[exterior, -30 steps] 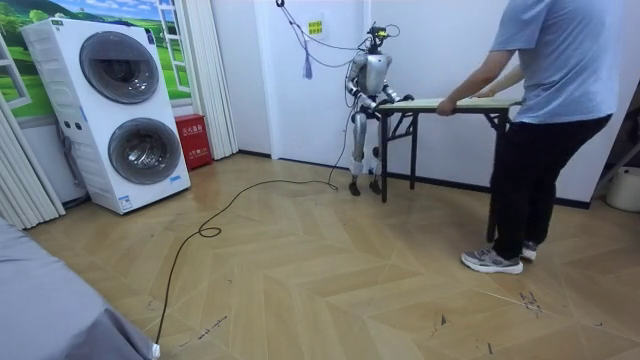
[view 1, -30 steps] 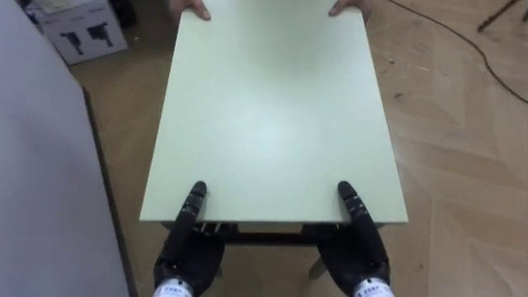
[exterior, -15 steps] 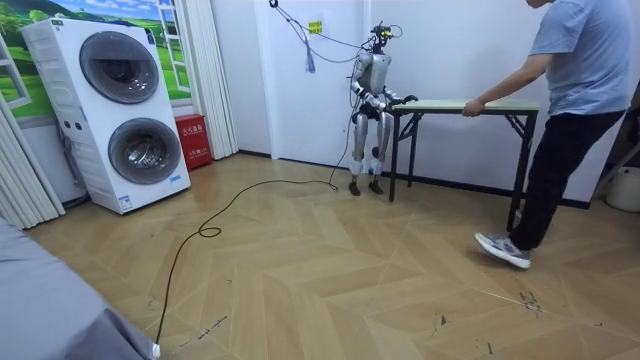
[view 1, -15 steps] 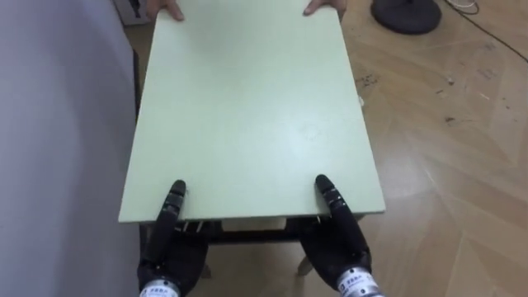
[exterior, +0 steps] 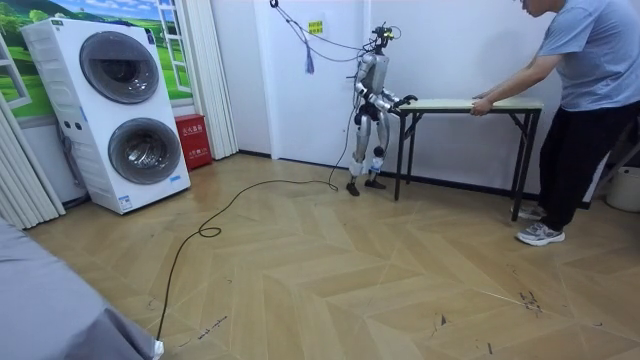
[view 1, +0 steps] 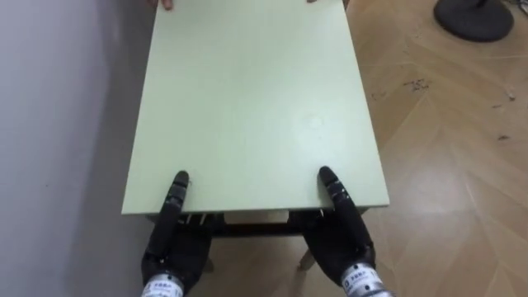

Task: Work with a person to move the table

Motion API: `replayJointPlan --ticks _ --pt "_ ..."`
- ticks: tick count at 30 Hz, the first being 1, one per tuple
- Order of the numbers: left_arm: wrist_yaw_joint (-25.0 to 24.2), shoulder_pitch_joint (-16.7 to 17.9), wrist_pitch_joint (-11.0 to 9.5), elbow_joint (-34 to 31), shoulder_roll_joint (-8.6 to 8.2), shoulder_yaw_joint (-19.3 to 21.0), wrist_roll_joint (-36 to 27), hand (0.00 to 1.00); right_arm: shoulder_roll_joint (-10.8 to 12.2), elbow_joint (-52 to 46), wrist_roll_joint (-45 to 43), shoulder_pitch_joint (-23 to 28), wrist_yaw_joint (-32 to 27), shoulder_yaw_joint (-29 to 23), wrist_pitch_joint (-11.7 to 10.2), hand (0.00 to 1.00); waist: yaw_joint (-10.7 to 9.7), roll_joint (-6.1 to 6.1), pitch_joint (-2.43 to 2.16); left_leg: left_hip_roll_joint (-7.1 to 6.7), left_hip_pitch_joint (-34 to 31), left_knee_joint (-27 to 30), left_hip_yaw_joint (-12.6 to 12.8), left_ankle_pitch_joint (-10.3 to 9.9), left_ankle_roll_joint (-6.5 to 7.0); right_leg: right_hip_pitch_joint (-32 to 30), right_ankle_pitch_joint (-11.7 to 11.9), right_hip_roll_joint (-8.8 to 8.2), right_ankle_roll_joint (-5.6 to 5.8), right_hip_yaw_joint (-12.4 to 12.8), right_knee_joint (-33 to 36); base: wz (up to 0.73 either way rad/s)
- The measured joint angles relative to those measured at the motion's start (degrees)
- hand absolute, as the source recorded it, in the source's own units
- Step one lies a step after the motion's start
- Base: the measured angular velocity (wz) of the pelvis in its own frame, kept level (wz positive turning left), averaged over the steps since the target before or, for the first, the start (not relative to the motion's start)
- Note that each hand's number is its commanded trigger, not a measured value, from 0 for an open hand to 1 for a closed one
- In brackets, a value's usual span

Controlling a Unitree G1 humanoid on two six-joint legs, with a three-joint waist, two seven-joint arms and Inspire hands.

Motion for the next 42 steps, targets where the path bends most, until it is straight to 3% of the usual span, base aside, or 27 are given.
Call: replayJointPlan --ticks 1,3,8,10,12,13,14,15,18,21,27,42 --pt "0.04 0.30 0.01 0.03 -0.06 -0.01 0.03 1.00 0.01 0.00 -0.06 0.11 -0.24 -0.25 0.66 1.00 -0.29 0.08 0.02 -0.06 0.48 -0.12 -0.55 0.00 0.00 -0.05 -0.05 0.16 -0.05 2.26 0.03 0.17" --pt "0.06 0.30 0.20 0.17 -0.42 0.07 0.06 1.00 0.01 -0.01 -0.48 0.08 -0.24 -0.88 1.08 1.00 -0.30 0.13 0.02 -0.76 0.48 -0.50 -0.61 0.00 0.00 0.41 0.01 0.07 -0.01 4.17 -1.00 0.06" --pt "0.06 0.52 0.81 1.47 -1.11 -0.19 0.60 1.00 -0.26 0.00 -0.86 0.68 -1.13 -1.19 1.78 1.00 -0.34 0.81 -0.01 -0.97 2.66 -1.80 -0.38 0.01 0.05 -1.14 0.01 -1.67 0.00 3.66 6.48 0.04" --pt "0.04 0.55 0.83 2.45 -1.25 -0.26 0.60 1.00 0.16 0.04 -2.02 1.15 -1.64 -1.74 2.32 1.00 -0.32 1.08 0.14 -1.01 3.75 -2.14 -0.95 -0.15 0.32 -4.03 -0.89 -3.03 0.02 5.56 12.69 -0.03" --pt "-0.06 0.39 0.76 2.87 -1.22 -0.25 0.60 1.00 0.25 0.04 -2.78 1.06 -1.65 -1.87 2.33 1.00 -0.41 1.16 0.19 -1.74 3.41 -2.61 -2.16 -0.17 0.35 -6.78 -2.32 -2.62 -0.19 8.93 8.44 0.01" --pt "-0.24 0.12 1.18 3.66 -1.21 -0.24 0.58 1.00 0.26 0.04 -3.09 1.36 -1.65 -2.20 2.45 1.00 -0.53 0.96 0.10 -2.61 3.45 -2.69 -2.16 -0.17 0.35 -8.44 -0.78 -2.64 -0.17 10.37 4.62 0.24" --pt "-0.48 -0.20 1.44 4.70 -1.46 -0.41 0.57 1.00 0.16 0.22 -3.33 1.71 -1.65 -2.58 2.52 1.00 -1.10 1.39 0.03 -2.80 3.73 -2.76 -2.49 -0.18 0.34 -8.46 -0.18 -2.60 -0.33 10.49 5.36 0.36" --pt "-0.51 -0.26 2.07 5.46 -1.58 -0.50 0.57 1.00 0.12 0.37 -3.67 2.33 -1.65 -3.18 2.82 1.00 -1.40 1.75 -0.33 -2.83 4.30 -3.58 -2.00 -0.16 0.26 -7.13 -0.16 -2.49 -0.29 9.72 4.31 0.30" --pt "-1.11 -0.25 2.48 6.17 -1.51 -0.31 0.58 1.00 0.04 0.42 -3.66 2.70 -1.65 -3.28 3.03 1.00 -1.98 1.68 -0.31 -2.37 4.74 -4.44 -1.51 0.05 -0.07 -5.28 0.46 -1.76 -0.51 8.69 2.56 0.18" --pt "-1.90 -0.28 3.00 7.60 -1.48 -0.36 0.60 1.00 -0.10 1.25 -3.68 2.96 -1.63 -3.29 3.04 1.00 -1.83 1.56 -0.32 -2.38 6.28 -5.87 0.26 0.10 0.01 -3.73 0.96 -1.57 0.03 8.97 0.65 -0.01" --pt "-2.28 -0.13 3.53 8.24 -1.00 0.15 1.78 1.00 0.45 3.05 -3.57 3.22 -1.07 -3.23 3.59 1.00 -1.80 0.75 -0.32 -2.89 9.19 -7.99 0.47 0.15 0.11 -0.17 2.12 -1.16 0.87 9.04 -3.14 -0.01" --pt "-2.68 0.22 4.02 8.35 -1.03 0.36 3.08 1.00 1.35 5.22 -3.66 3.62 2.20 -3.25 3.44 1.00 0.00 0.66 -0.35 -2.51 10.13 -9.15 1.28 0.15 0.11 0.08 2.88 -0.37 0.60 10.03 -4.18 -0.03"
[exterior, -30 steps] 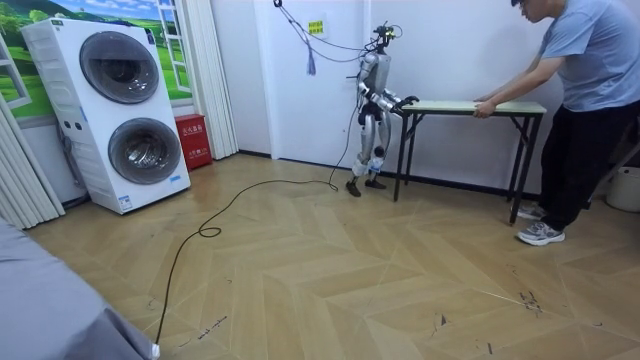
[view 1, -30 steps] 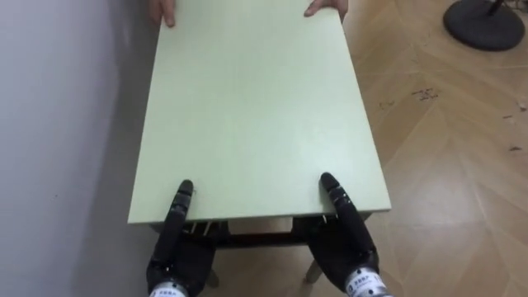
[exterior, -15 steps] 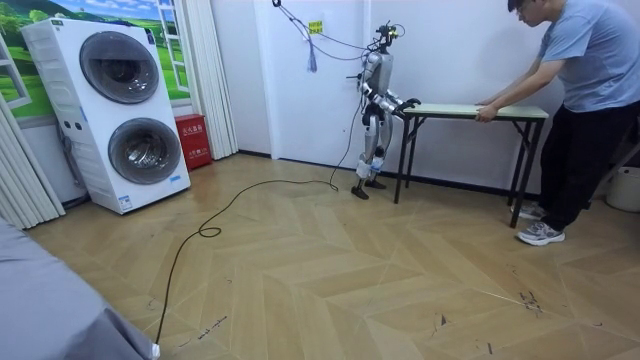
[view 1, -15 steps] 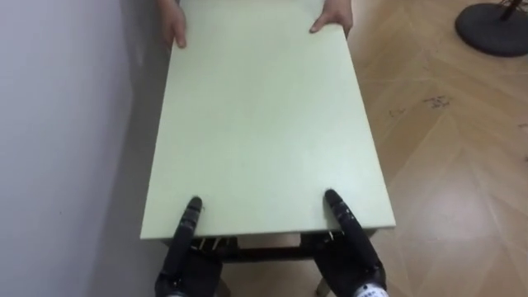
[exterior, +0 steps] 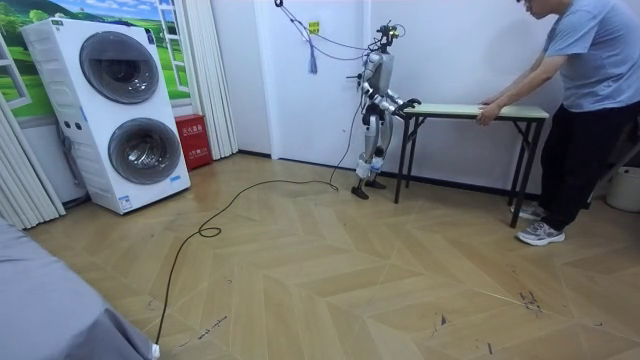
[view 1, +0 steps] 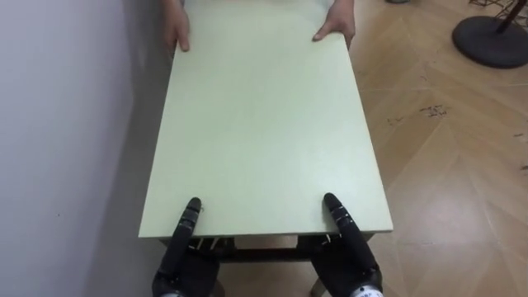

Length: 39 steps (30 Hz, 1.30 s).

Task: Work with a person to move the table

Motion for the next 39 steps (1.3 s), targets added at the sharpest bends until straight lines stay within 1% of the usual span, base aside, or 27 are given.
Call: replayJointPlan --ticks 3,5,6,7,9,11,12,13,14,15,16,19,20,21,23,25,29,31,35,39 --pt "-0.02 0.00 0.30 0.03 -0.03 0.19 0.14 1.00 0.00 0.06 -0.03 0.01 0.04 -0.01 0.03 1.00 0.09 0.06 -0.02 -0.02 0.01 0.00 0.03 0.00 0.00 0.12 0.00 0.01 0.00 -0.01 -0.26 0.00" --pt "-0.13 -0.01 1.11 0.03 -0.06 0.74 0.33 1.00 0.02 0.18 -0.05 0.01 0.11 -0.03 0.10 1.00 0.12 0.12 -0.05 -0.02 0.09 0.00 0.06 -0.01 -0.01 0.50 0.16 0.14 0.09 -0.05 -0.95 0.00" --pt "-0.18 -0.01 1.56 0.07 -0.06 1.00 0.33 0.57 0.03 0.26 -0.13 0.01 0.12 -0.03 0.11 0.68 0.12 0.25 -0.09 0.01 0.15 -0.01 0.05 -0.01 -0.02 0.57 0.19 0.18 0.06 -0.08 -0.95 0.00" --pt "-0.21 -0.02 1.82 0.20 -0.06 1.13 0.34 0.00 0.03 0.34 -0.20 0.01 0.13 -0.04 0.13 0.25 0.12 0.36 -0.16 0.02 0.27 -0.14 0.06 -0.01 -0.02 0.62 0.19 0.20 0.06 -0.07 -0.95 0.00" --pt "-0.46 -0.02 2.26 0.52 -0.10 1.42 0.34 0.00 0.02 0.49 -0.35 0.01 0.16 -0.05 0.16 0.00 0.12 0.60 -0.30 0.02 0.50 -0.30 0.14 -0.01 -0.02 0.71 0.19 0.21 0.06 -0.04 -0.92 0.00" --pt "-1.13 -0.03 2.89 0.91 -0.09 1.89 0.55 0.00 -0.02 0.67 -0.52 0.01 0.45 -0.05 0.17 0.00 0.13 0.80 -0.34 0.02 0.61 -0.33 0.17 -0.01 -0.02 0.81 0.19 0.21 0.06 -0.03 -0.92 0.00" --pt "-1.62 -0.07 3.28 1.06 0.25 2.05 3.53 0.00 -0.16 1.03 -0.90 0.02 1.34 -0.12 0.34 0.00 0.10 0.93 -0.30 0.03 0.70 -0.35 0.23 -0.01 -0.02 0.83 0.19 0.21 0.06 0.00 -0.91 0.00" --pt "-2.18 -0.19 3.59 1.06 0.99 1.90 7.87 0.00 -0.67 1.55 -2.19 -0.07 2.88 -0.07 0.75 0.00 0.10 1.18 -0.32 0.02 0.77 -0.36 0.37 -0.01 -0.02 0.83 0.19 0.18 0.06 0.14 -0.91 -0.05" --pt "-2.40 -0.27 3.83 1.05 1.42 1.86 10.20 0.00 -1.36 1.54 -3.29 -0.12 3.78 0.03 0.91 0.00 0.10 1.34 -0.35 0.01 0.80 -0.36 0.40 -0.01 -0.02 0.84 0.19 0.17 0.07 0.20 -0.90 -0.04" --pt "-2.81 -0.71 4.23 1.05 2.42 1.59 14.48 0.00 -2.58 1.53 -5.20 -0.48 5.45 0.31 1.52 0.00 0.06 1.62 -0.50 0.02 0.86 -0.37 0.43 -0.01 -0.02 0.88 0.19 0.17 0.07 0.23 -0.88 0.00" --pt "-3.48 -1.43 4.31 1.05 3.09 1.04 17.98 0.00 -2.97 1.55 -7.18 -1.07 5.73 0.32 2.01 0.00 0.02 1.81 -0.63 0.09 0.94 -0.37 0.44 -0.01 -0.02 0.99 0.19 0.23 0.07 0.23 -0.88 0.00" --pt "-3.91 -2.43 4.90 1.77 3.46 0.38 22.20 0.00 -3.96 1.54 -10.18 -1.93 7.18 0.76 3.32 0.00 0.04 2.25 -0.89 0.20 1.44 -0.47 0.78 0.00 -0.04 1.27 0.20 0.29 0.05 0.39 -0.88 -0.03" --pt "-4.25 -2.43 5.16 1.76 3.46 0.26 23.05 0.00 -3.98 1.56 -10.65 -1.92 7.40 0.76 3.59 0.00 0.07 2.25 -0.88 0.21 1.72 -0.60 0.85 0.00 -0.05 1.47 0.20 0.30 0.05 0.40 -0.88 -0.07" --pt "-5.00 -2.45 5.84 1.77 3.49 0.01 24.41 0.00 -4.08 1.57 -11.87 -1.93 7.91 0.59 4.14 0.00 -0.07 2.13 -0.95 0.26 2.01 -0.84 0.98 0.01 -0.07 1.59 0.21 0.33 0.03 0.42 -0.87 -0.05" --pt "-6.30 -2.70 6.43 1.75 3.49 -0.20 26.83 0.00 -4.06 1.57 -12.28 -1.93 8.94 0.26 5.06 0.00 -0.26 1.95 -0.88 0.33 1.94 -0.85 1.06 0.01 -0.08 1.49 0.26 0.37 -0.04 0.47 -0.86 -0.04" --pt "-8.12 -3.28 7.12 1.68 3.70 -0.78 30.05 0.00 -4.05 1.56 -12.39 -1.87 9.87 0.27 5.20 0.00 -0.59 1.49 -0.73 0.44 1.89 -0.82 1.06 0.03 -0.11 1.40 0.34 0.45 -0.14 0.65 -0.85 -0.02" --pt "-11.45 -3.44 8.41 0.86 4.51 -1.48 31.38 0.00 -4.11 1.56 -12.36 -1.81 11.29 0.23 6.18 0.00 -1.24 0.47 -0.89 0.53 1.49 -0.70 1.26 0.04 -0.14 1.08 0.37 0.52 -0.19 0.73 -0.84 0.00" --pt "-13.19 -3.49 8.51 0.75 4.90 -1.46 31.37 0.00 -4.20 1.56 -12.36 -1.81 12.32 0.24 6.26 0.00 -1.70 0.03 -0.98 0.54 0.90 -0.41 1.26 0.04 -0.14 0.61 0.46 0.51 -0.22 1.03 -0.82 0.00" --pt "-14.05 -3.55 8.51 0.68 5.60 -2.02 31.32 0.00 -4.81 1.88 -12.39 -1.78 13.86 0.36 6.26 0.00 -1.93 0.02 -0.97 0.51 0.94 -0.26 1.32 0.04 -0.13 0.63 0.57 0.49 -0.15 1.55 -0.83 -0.02" --pt "-14.07 -3.58 9.38 -0.38 6.63 -2.55 31.66 0.00 -5.88 2.18 -13.00 -1.93 15.88 0.40 6.26 0.00 -2.09 0.03 -0.96 0.58 0.88 -0.20 1.28 0.04 -0.13 0.63 0.58 0.55 -0.16 1.54 -0.82 0.00"
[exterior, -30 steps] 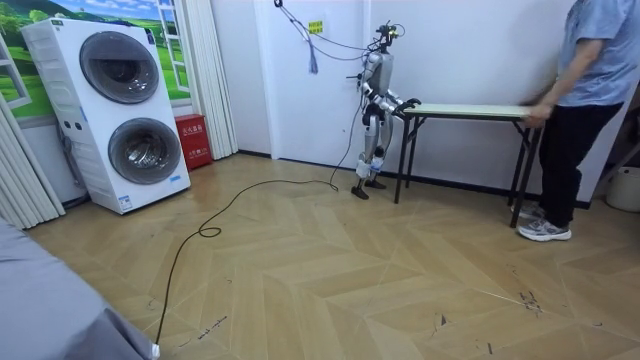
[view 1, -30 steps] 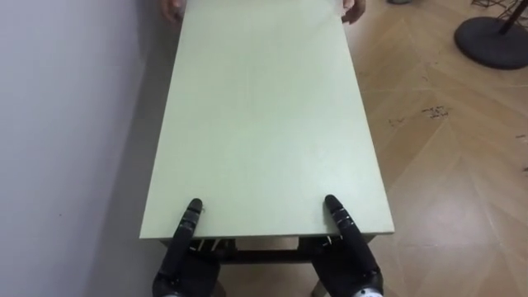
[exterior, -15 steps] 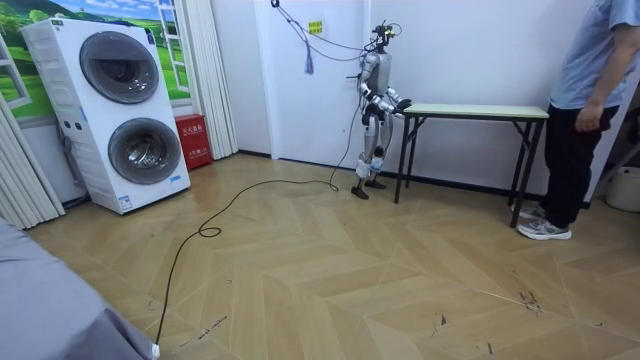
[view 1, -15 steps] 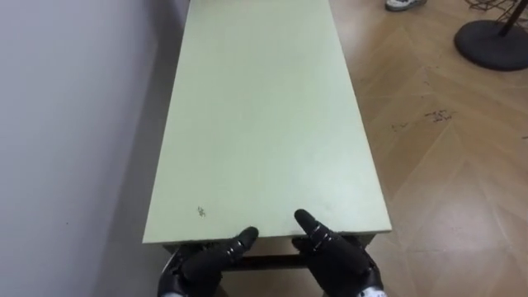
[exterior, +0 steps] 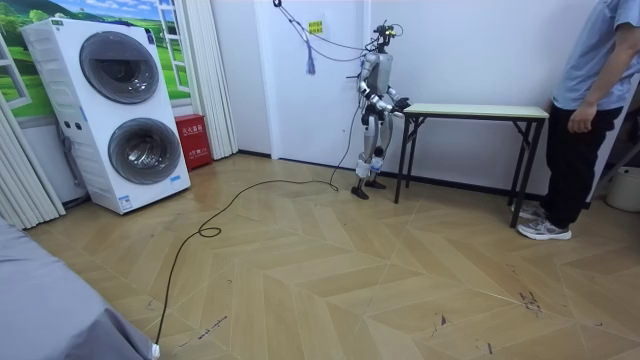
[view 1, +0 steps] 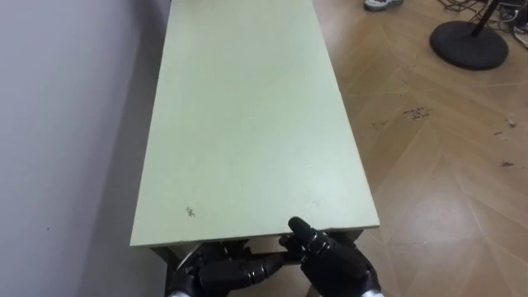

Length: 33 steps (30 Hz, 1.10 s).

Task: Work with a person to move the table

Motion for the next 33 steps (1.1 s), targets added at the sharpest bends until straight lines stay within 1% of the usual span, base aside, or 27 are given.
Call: replayJointPlan --ticks 2,5,6,9,11,13,14,15,16,18,19,20,22,24,25,26,28,31,32,33 --pt "-0.06 0.00 0.29 -0.26 0.48 -0.16 0.25 0.00 -0.41 0.41 -0.69 -0.13 1.11 -0.01 0.00 0.00 -0.08 0.00 0.01 0.02 0.00 -0.01 -0.01 0.00 0.00 0.05 0.01 0.03 -0.02 0.00 0.00 0.00" --pt "-0.72 0.00 0.28 -0.38 1.18 -0.75 0.87 0.00 -0.45 1.86 -1.89 -0.66 2.87 0.16 -0.10 0.00 -0.43 -0.05 0.05 0.01 -0.08 -0.06 -0.06 0.00 0.00 0.12 0.02 0.02 -0.02 -0.06 0.00 0.00" --pt "-1.26 0.00 0.28 -0.63 1.69 -0.99 2.04 0.00 -0.46 1.86 -3.86 -0.69 3.38 0.39 -0.20 0.00 -0.52 -0.09 0.07 0.02 -0.15 -0.08 -0.06 0.00 0.00 0.11 0.02 0.02 -0.02 -0.06 0.00 0.00" --pt "-2.32 0.01 0.27 -0.83 1.97 -1.02 4.24 0.00 -0.56 2.06 -7.75 -1.10 4.62 1.17 -0.20 0.00 -0.97 -0.11 0.12 0.01 -0.21 -0.10 -0.02 0.00 0.00 0.11 0.02 0.03 -0.02 -0.07 -0.03 0.00" --pt "-3.37 0.00 0.25 -0.85 2.04 -1.00 6.10 0.00 -0.48 2.76 -10.97 -1.53 5.51 1.33 -0.19 0.00 -1.24 -0.10 0.12 -0.01 -0.16 -0.11 -0.08 0.00 0.00 0.16 0.02 0.01 -0.02 -0.19 -0.07 0.00" --pt "-4.37 -0.01 0.25 -0.85 2.34 -1.13 7.52 0.00 -0.82 4.77 -17.87 -2.36 6.75 1.51 -0.15 0.00 -1.31 -0.14 0.15 -0.04 0.21 -0.17 -0.25 0.00 0.00 0.60 0.02 0.01 -0.02 -0.64 -0.26 0.04" --pt "-4.41 0.00 0.25 -0.85 2.41 -1.18 7.65 0.00 -0.84 5.48 -19.94 -2.70 6.74 1.53 -0.07 0.00 -1.32 -0.20 0.19 -0.04 0.47 -0.21 -0.22 0.00 0.00 0.73 0.01 0.01 -0.02 -0.51 -0.34 0.00" --pt "-4.45 0.03 0.20 -0.84 2.55 -1.36 8.76 0.00 -0.79 6.95 -23.82 -3.17 6.67 1.48 -0.02 0.00 -1.29 -0.25 0.22 -0.06 0.91 -0.50 -0.20 0.00 0.00 1.06 0.03 0.09 0.01 -0.41 -0.66 0.00" --pt "-4.45 0.05 0.18 -0.84 2.65 -1.49 9.42 0.00 -0.79 7.56 -25.37 -3.24 6.58 1.42 -0.02 0.00 -1.24 -0.25 0.21 -0.05 0.94 -0.54 -0.19 0.00 -0.01 1.20 0.06 0.14 0.04 -0.44 -0.88 0.00" --pt "-4.35 0.14 0.20 -0.38 3.49 -2.17 11.79 0.00 -0.83 8.86 -29.37 -3.78 5.57 1.46 -0.05 0.00 -1.14 -0.31 0.25 0.00 1.02 -0.64 -0.23 0.03 -0.07 1.26 0.08 0.24 0.02 -0.64 -0.98 0.00" --pt "-4.30 0.11 0.20 0.23 3.52 -2.17 12.10 0.00 -0.83 9.11 -30.13 -3.96 5.21 1.55 -0.09 0.00 -1.13 -0.40 0.29 0.02 1.00 -0.69 -0.15 0.06 -0.12 1.29 0.09 0.27 0.00 -0.63 -1.01 0.00" --pt "-4.00 0.06 0.21 1.63 3.50 -2.17 12.52 0.00 -0.78 10.49 -31.00 -4.45 4.45 2.05 -0.07 0.00 -1.13 -0.68 0.31 0.05 1.03 -0.85 -0.07 0.11 -0.20 1.45 0.10 0.35 0.00 -0.65 -1.05 0.00" --pt "-3.04 -0.02 0.20 6.03 3.09 -2.24 12.60 0.00 -0.22 15.27 -33.48 -5.55 3.21 2.10 -0.01 0.00 -0.95 -1.29 0.06 0.09 1.62 -1.09 -0.11 0.12 -0.26 1.91 0.09 0.45 0.00 -0.67 -1.09 0.00" --pt "-1.95 -0.20 0.19 9.19 3.11 -2.18 13.47 0.00 -0.27 18.47 -35.01 -6.33 1.40 2.09 0.04 0.00 -0.71 -1.73 -0.18 0.09 1.82 -1.05 -0.25 0.11 -0.27 1.99 0.09 0.45 0.00 -0.85 -1.09 0.02" --pt "-1.21 -0.66 0.19 11.26 3.12 -1.93 13.71 0.00 -0.35 20.55 -35.28 -6.73 -0.07 2.04 0.08 0.00 -0.25 -2.02 -0.25 0.08 1.82 -1.02 -0.24 0.11 -0.27 1.99 0.09 0.45 0.00 -0.97 -1.09 0.00" --pt "-0.78 -0.98 0.16 12.30 3.12 -1.84 13.70 0.00 -0.43 21.44 -35.36 -6.76 -0.80 1.99 0.08 0.00 0.18 -2.13 -0.21 0.07 1.82 -1.00 -0.24 0.11 -0.27 2.00 0.09 0.44 0.00 -0.97 -1.10 0.00" --pt "1.40 -1.34 0.04 15.57 2.94 -0.66 13.75 0.00 -0.54 25.32 -35.49 -6.71 -3.36 1.94 0.28 0.00 0.62 -2.49 -0.29 0.04 1.79 -1.05 -0.43 0.11 -0.27 2.11 0.09 0.38 0.00 -1.54 -1.07 0.04" --pt "4.65 -1.17 -0.33 18.92 2.69 1.14 15.61 0.00 -0.55 27.35 -37.85 -6.55 -6.03 1.85 1.24 0.00 0.64 -2.50 -0.22 0.03 1.55 -1.41 -0.70 0.11 -0.27 2.09 0.09 0.35 0.00 -1.61 -1.05 0.00" --pt "5.22 -1.17 -0.51 19.66 2.67 1.49 16.23 0.00 -0.56 27.83 -38.22 -6.53 -6.36 1.84 1.18 0.00 0.58 -2.50 -0.22 0.02 1.61 -1.46 -0.72 0.11 -0.27 2.13 0.09 0.36 0.00 -1.61 -1.06 0.00" --pt "6.31 -1.20 -1.17 21.41 2.57 2.02 17.25 0.00 -0.57 29.40 -38.81 -6.67 -6.73 1.82 1.01 0.00 0.54 -2.51 -0.22 0.02 1.78 -1.49 -0.74 0.11 -0.27 2.33 0.09 0.38 0.00 -1.61 -1.07 0.00"
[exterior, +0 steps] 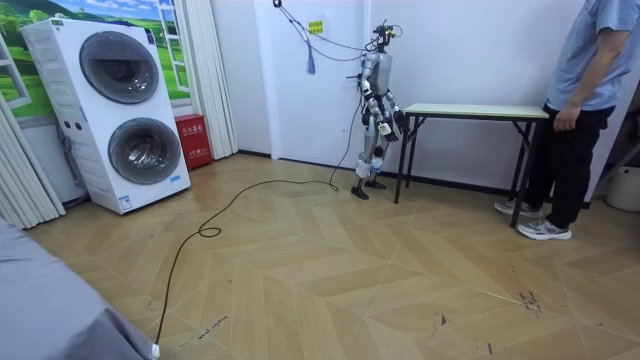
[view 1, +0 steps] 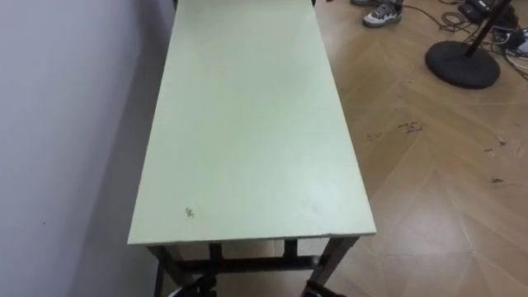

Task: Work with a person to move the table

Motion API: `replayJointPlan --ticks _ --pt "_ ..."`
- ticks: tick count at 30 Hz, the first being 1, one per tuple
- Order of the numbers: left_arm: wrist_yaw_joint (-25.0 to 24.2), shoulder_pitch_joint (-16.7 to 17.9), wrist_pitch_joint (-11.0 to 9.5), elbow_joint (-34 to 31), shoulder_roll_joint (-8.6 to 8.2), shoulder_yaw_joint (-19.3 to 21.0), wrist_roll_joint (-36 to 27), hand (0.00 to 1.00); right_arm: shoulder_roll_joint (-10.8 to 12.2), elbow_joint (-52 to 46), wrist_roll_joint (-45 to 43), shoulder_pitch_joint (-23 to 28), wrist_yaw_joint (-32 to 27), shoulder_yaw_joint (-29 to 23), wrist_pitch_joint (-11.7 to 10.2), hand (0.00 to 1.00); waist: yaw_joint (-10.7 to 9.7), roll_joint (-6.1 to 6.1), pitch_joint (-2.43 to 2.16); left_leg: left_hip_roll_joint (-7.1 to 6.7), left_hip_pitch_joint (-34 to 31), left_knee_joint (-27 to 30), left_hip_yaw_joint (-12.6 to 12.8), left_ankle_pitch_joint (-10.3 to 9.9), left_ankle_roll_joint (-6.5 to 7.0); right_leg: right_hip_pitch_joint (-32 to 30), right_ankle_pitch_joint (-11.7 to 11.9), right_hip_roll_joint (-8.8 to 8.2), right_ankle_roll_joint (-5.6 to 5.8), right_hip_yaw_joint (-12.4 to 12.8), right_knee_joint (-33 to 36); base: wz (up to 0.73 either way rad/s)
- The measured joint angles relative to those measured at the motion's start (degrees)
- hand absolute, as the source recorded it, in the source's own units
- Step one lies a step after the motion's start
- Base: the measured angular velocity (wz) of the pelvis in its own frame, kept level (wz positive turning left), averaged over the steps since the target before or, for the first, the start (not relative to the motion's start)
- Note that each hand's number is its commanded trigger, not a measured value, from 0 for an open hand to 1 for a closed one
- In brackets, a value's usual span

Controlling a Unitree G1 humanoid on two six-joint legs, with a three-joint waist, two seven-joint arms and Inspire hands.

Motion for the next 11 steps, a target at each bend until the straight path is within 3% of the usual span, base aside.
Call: replayJointPlan --ticks 5,8,11 --pt "6.33 0.49 -1.64 6.54 -0.67 2.65 2.65 0.00 0.11 6.17 0.62 -0.38 -2.82 -2.41 -0.36 0.00 0.02 0.08 -0.07 -0.03 0.87 -0.10 -0.20 -0.04 -0.07 0.86 0.00 0.03 0.00 -0.56 -0.05 0.02" --pt "11.44 1.10 -3.09 11.42 -1.39 6.25 2.84 0.00 0.53 11.00 1.86 0.01 -4.98 -4.60 -0.55 0.00 0.06 0.34 -0.11 -0.21 2.47 -0.85 -0.50 -0.02 -0.16 2.69 0.01 0.08 0.01 -1.20 -0.91 0.05" --pt "16.05 1.54 -5.06 15.61 -2.14 10.38 7.33 0.00 0.71 15.58 2.02 0.67 -5.74 -6.93 -1.47 0.00 -0.22 0.24 -0.32 -0.38 2.60 -0.91 -1.38 -0.09 -0.27 3.47 0.02 0.17 0.03 -1.56 -1.73 0.10"
